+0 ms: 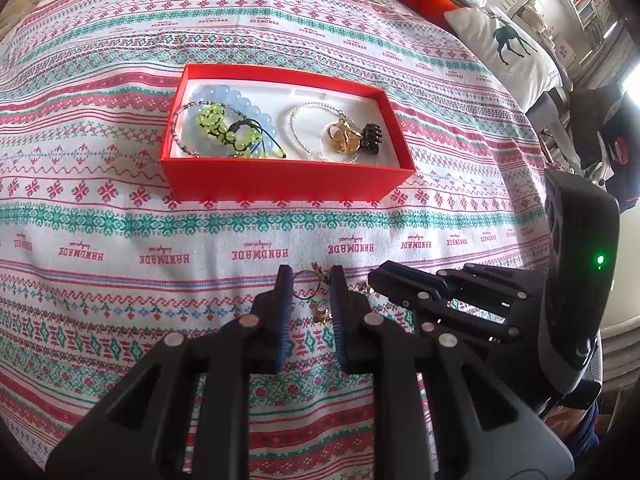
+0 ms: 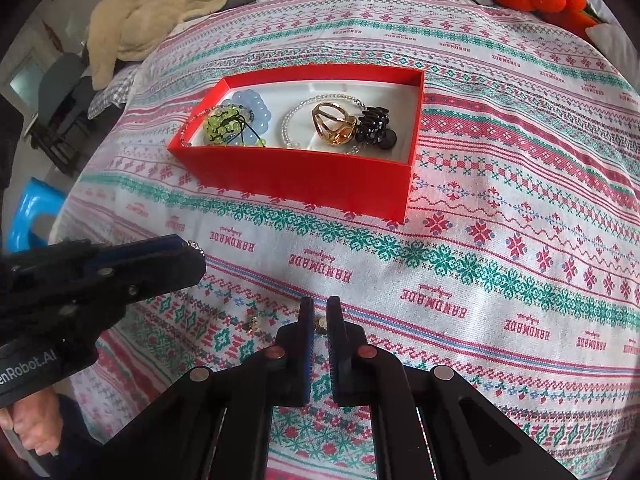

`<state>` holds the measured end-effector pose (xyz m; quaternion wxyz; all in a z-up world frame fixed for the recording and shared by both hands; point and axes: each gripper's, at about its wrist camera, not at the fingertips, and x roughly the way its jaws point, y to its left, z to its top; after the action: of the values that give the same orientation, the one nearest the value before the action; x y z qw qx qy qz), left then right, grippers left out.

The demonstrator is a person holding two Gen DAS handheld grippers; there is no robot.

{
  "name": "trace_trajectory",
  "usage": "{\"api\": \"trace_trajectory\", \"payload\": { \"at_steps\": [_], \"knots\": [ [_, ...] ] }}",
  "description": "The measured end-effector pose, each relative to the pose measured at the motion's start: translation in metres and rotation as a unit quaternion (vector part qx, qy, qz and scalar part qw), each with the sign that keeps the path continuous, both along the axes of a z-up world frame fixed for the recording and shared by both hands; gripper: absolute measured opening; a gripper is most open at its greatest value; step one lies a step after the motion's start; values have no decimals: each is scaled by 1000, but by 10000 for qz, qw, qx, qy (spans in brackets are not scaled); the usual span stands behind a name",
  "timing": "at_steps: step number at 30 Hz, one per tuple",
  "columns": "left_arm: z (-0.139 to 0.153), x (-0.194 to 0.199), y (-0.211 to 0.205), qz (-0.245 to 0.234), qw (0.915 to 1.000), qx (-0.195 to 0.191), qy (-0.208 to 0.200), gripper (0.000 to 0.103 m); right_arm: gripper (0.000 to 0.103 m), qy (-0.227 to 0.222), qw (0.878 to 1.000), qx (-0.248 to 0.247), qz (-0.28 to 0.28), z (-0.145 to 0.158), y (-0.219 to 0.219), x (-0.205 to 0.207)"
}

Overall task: Organize jewelry
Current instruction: 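Grasp the gold dangling earring with the left tool, then lower the earrings into the red box with both tools and open them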

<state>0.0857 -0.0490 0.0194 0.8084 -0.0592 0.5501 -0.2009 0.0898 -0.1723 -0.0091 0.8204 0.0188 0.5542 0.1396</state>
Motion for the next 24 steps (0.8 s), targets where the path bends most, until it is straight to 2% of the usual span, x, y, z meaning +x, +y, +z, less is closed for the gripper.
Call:
{"api": "trace_trajectory", "payload": {
  "at_steps": [12, 24],
  "knots": [
    [0, 0, -3, -20, 10000, -1, -1, 20, 7, 141, 9997, -174, 2, -14, 8, 4],
    [3, -1, 1, 43, 10000, -61, -23, 20, 5, 42, 9997, 240, -89, 3, -4, 0]
  ]
}}
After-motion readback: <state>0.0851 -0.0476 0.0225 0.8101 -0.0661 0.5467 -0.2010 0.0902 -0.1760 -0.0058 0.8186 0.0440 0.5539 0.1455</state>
